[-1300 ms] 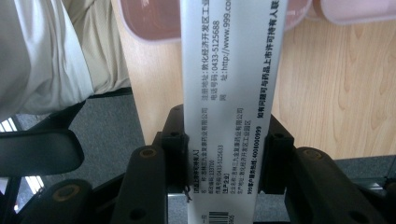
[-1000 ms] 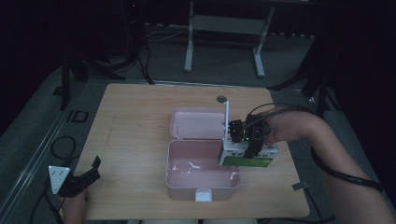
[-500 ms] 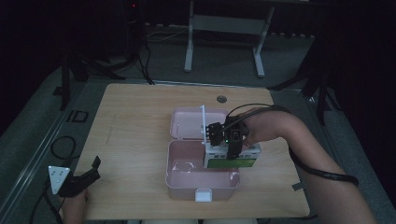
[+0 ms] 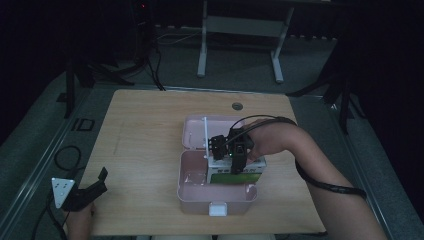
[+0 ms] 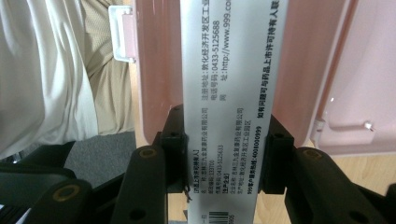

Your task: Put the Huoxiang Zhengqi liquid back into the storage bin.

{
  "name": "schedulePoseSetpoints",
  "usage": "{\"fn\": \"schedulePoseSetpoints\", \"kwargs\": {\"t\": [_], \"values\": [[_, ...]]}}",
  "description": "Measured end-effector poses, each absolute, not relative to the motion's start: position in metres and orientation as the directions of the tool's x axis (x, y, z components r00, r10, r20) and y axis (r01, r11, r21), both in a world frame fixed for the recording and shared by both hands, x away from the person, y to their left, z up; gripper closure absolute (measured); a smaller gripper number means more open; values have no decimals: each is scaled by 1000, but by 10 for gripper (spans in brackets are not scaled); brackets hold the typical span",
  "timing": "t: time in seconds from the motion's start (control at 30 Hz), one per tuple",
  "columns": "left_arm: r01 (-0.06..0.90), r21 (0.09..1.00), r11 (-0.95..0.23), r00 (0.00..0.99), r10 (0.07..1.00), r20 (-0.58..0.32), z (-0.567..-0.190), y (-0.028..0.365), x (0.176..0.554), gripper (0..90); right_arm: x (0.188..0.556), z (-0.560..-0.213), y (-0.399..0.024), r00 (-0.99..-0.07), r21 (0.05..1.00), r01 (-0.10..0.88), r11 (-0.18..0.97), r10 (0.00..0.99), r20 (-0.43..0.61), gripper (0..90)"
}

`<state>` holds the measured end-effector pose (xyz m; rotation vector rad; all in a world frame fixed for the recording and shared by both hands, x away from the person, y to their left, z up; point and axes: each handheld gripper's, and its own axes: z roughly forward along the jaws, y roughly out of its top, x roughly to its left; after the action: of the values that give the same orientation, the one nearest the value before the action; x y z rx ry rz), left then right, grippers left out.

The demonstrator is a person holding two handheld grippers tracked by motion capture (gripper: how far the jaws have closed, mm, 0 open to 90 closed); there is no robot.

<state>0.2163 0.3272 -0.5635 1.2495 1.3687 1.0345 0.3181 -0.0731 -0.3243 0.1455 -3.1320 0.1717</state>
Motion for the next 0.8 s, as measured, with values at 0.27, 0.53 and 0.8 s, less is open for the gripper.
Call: {"fn": "schedulePoseSetpoints", "kwargs": {"t": [0.27, 0.53, 0.8], "values": [[164, 980, 108, 3, 994, -110, -563, 327, 216, 30, 318, -339, -68, -995, -102, -97, 990, -95, 20, 619], [165, 980, 110, 6, 994, -112, -563, 327, 216, 30, 314, -341, -58, -993, -123, -114, 986, -111, 33, 619], [163, 980, 113, 5, 993, -116, -563, 328, 216, 30, 314, -353, -48, -994, -128, -111, 985, -108, 35, 619]]}}
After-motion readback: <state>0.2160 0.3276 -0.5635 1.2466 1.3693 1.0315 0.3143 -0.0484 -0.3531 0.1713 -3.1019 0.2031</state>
